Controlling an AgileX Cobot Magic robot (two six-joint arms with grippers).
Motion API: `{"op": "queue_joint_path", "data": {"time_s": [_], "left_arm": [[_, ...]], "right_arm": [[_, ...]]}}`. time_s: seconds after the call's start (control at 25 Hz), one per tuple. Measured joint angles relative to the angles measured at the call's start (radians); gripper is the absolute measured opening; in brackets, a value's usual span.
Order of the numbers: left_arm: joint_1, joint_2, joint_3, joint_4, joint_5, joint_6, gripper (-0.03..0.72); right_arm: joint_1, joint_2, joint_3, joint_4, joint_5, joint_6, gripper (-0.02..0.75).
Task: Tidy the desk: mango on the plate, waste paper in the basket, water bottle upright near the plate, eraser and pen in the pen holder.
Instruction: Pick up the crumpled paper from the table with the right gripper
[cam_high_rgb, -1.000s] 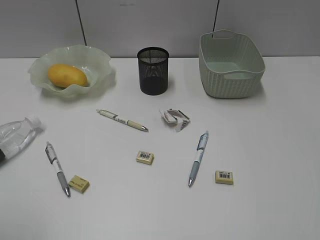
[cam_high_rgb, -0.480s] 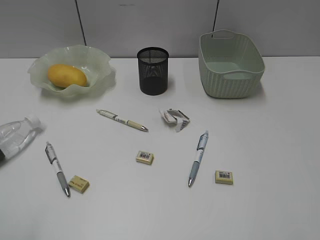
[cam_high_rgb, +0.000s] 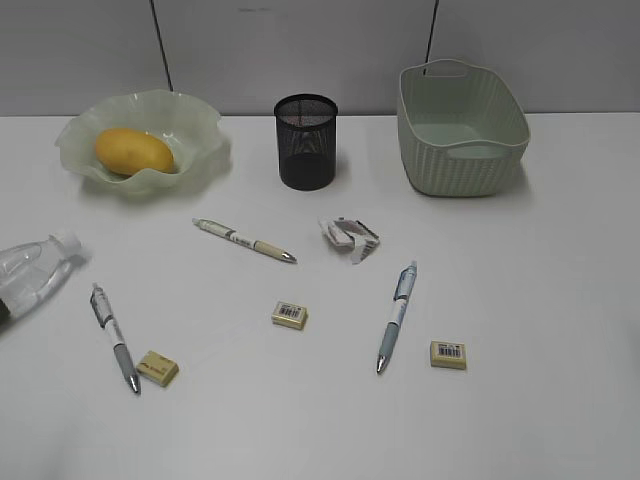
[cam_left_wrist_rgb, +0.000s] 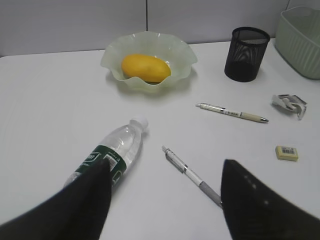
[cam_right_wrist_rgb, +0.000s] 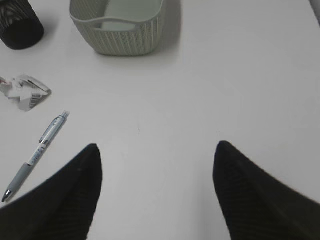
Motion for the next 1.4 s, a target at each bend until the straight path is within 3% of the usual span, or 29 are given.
{"op": "queue_joint_path", "data": {"time_s": [0.32, 0.84, 1.4], "left_arm": [[0.0, 0.067, 0.002, 0.025, -0.004, 0.0, 0.524], [0.0, 0.081, -0.05, 0.014, 0.175, 0.0, 0.524], [0.0, 0.081, -0.035, 0.021, 0.26, -0.002, 0.524]], "right_arm": [[0.042, 0.396, -0.242, 0.012, 0.015, -0.057, 0.554], [0.374, 0.789, -0.532, -0.018, 0.012, -0.093, 0.554], [0.472, 1.178, -0.794, -0.025, 0.089, -0.112, 0.554]]}}
